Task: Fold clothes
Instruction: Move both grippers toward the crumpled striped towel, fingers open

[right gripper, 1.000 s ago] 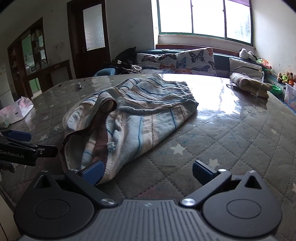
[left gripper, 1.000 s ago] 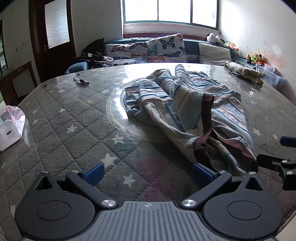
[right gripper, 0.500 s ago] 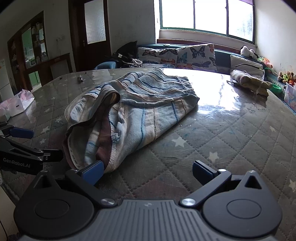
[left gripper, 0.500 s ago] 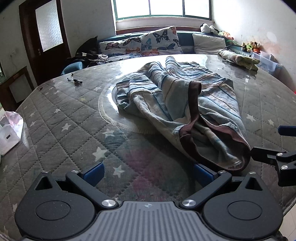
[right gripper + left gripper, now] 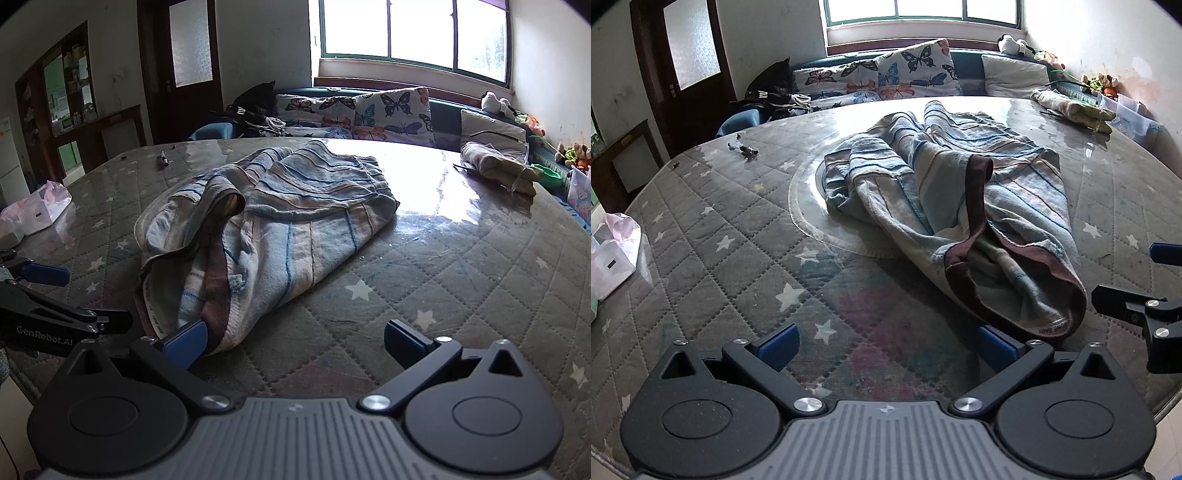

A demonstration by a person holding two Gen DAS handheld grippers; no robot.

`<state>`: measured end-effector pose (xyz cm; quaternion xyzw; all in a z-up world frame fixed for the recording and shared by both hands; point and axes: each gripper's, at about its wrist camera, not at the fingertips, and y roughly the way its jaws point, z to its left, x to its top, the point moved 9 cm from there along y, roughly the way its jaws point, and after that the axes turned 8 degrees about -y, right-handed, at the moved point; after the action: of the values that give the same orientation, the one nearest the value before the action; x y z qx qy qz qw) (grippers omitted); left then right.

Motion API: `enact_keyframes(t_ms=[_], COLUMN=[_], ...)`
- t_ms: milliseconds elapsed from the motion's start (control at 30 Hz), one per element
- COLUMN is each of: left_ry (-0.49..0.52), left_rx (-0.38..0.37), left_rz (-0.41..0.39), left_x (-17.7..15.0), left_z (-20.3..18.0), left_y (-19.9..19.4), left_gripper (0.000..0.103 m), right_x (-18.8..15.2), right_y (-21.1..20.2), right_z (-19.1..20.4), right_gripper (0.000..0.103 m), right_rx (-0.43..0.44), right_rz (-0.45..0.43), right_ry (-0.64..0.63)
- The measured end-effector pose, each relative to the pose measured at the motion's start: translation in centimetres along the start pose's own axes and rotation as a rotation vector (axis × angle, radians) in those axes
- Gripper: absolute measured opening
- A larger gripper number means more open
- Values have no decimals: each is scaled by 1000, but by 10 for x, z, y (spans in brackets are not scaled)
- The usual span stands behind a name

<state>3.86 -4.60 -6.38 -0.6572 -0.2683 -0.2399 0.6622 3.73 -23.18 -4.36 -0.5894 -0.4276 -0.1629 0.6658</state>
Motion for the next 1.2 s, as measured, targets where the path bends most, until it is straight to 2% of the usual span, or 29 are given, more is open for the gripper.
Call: enact_keyframes(t_ms=[1200], left_ry=[-6], left_rx=[-24], left_rz=[41], left_x=[9], left_z=[-4], left_y=[6], left_gripper=[103], right_x=[14], right_y=[5], right_z=[7], right_gripper=[103], right_rx=[48], right_rz=[-3], right_ry=[-4])
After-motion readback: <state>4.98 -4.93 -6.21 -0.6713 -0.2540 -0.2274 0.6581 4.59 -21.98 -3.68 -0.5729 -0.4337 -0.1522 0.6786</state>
